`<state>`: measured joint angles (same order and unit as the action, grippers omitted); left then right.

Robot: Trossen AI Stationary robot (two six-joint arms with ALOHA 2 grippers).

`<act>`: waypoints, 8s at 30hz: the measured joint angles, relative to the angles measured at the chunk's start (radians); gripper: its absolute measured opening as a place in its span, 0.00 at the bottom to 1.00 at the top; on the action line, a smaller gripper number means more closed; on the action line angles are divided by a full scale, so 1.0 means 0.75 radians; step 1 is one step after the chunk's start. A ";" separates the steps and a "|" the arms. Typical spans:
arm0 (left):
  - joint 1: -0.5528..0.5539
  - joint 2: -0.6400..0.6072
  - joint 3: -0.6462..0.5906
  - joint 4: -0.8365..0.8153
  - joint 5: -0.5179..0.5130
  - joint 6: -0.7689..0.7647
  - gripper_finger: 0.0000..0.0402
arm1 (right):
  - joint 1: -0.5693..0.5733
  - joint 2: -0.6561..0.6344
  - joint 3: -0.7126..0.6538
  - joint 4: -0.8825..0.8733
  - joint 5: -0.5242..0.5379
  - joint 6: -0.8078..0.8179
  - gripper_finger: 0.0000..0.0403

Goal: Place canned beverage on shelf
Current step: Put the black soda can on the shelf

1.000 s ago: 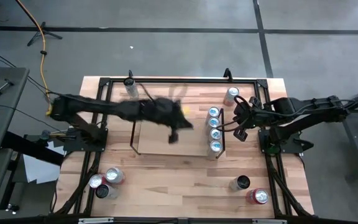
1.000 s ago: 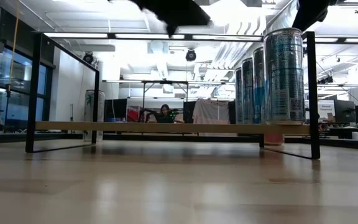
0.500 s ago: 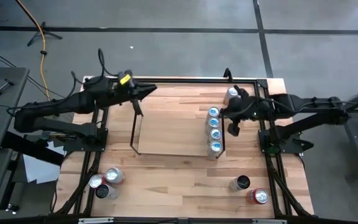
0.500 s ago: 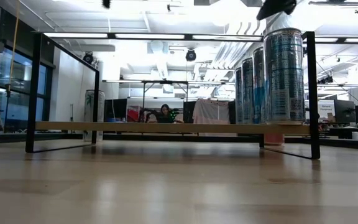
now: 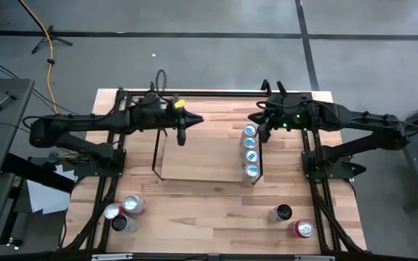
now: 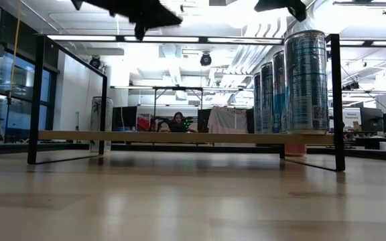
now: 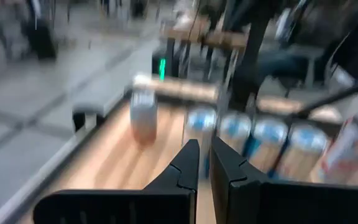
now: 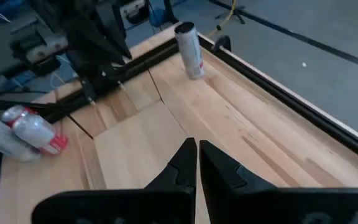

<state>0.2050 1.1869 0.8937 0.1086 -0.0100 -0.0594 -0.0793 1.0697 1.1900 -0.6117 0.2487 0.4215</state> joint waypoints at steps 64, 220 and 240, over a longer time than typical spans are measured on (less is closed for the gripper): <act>0.403 -0.324 0.218 -0.674 -0.316 -0.394 0.78 | 0.000 0.023 0.001 0.108 0.027 -0.141 0.83; -0.049 1.254 1.575 -1.433 0.205 0.620 0.55 | 0.001 -0.080 0.002 -0.058 0.159 0.071 0.83; -0.046 1.261 1.573 -1.439 0.193 0.690 0.77 | 0.001 -0.079 0.002 -0.058 0.159 0.070 0.83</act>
<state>0.1707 2.1330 2.0735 -0.9703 0.1345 0.4578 -0.0788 1.0103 1.1912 -0.6556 0.3678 0.4740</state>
